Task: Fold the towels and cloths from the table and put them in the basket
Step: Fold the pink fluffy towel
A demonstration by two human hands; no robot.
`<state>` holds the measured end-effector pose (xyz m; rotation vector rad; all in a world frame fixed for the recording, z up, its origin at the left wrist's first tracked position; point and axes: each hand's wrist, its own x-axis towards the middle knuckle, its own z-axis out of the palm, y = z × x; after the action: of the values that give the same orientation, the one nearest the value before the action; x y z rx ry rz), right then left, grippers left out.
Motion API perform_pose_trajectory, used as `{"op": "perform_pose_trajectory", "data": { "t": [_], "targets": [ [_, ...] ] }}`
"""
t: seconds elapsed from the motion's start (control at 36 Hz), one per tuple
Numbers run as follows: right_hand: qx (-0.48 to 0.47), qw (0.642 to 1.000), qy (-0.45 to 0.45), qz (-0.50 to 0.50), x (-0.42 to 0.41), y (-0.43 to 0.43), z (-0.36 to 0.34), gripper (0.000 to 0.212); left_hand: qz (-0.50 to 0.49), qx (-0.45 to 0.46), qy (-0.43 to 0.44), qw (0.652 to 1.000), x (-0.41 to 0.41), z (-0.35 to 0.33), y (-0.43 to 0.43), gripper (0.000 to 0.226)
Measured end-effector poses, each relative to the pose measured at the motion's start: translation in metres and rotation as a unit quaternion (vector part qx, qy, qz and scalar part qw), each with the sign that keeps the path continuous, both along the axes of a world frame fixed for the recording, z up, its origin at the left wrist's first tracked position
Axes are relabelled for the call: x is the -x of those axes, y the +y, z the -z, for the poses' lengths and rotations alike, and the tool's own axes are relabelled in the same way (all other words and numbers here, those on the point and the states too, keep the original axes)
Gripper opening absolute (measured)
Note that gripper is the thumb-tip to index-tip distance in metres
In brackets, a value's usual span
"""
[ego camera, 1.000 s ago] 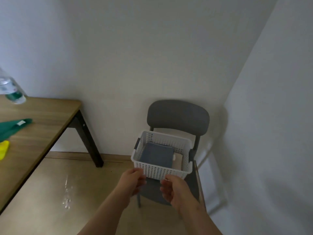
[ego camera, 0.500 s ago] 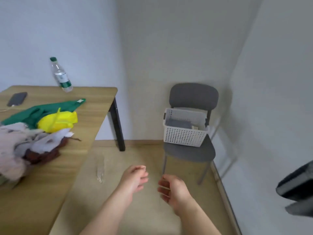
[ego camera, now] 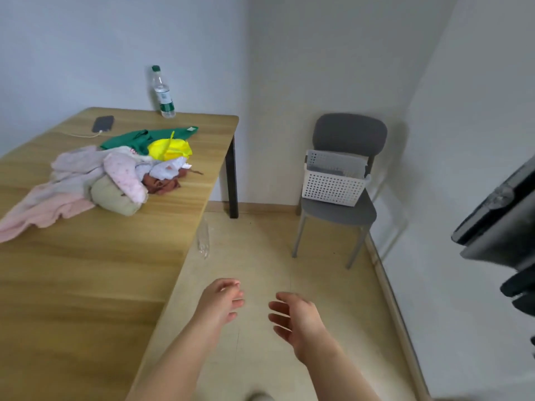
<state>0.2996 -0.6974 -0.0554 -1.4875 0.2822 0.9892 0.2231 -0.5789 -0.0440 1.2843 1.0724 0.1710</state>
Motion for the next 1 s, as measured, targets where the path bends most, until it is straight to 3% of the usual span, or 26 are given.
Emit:
{"op": "perform_pose_trajectory", "data": {
  "t": [0.22,0.44,0.67,0.83,1.0],
  "targets": [
    [0.003,0.999,0.040,0.023,0.107,-0.048,0.014,0.005,-0.007,0.026,0.025,0.999,0.109,0.016,-0.046,0.014],
    [-0.001,1.000,0.000,0.002,0.154,-0.016,-0.003,0.007,-0.029,-0.007,-0.003,1.000,0.163,0.003,-0.002,0.013],
    [-0.018,0.998,-0.043,-0.037,0.184,0.106,-0.007,0.007,-0.010,-0.055,-0.021,0.998,0.196,-0.001,0.119,0.015],
    [0.000,0.998,-0.066,-0.005,0.209,0.235,0.019,0.009,0.033,-0.075,-0.008,0.997,0.207,0.019,0.245,0.019],
    [0.046,0.995,-0.089,0.000,0.242,0.353,0.038,0.013,0.119,-0.212,0.068,0.968,0.221,0.034,0.374,0.014]
  ]
}}
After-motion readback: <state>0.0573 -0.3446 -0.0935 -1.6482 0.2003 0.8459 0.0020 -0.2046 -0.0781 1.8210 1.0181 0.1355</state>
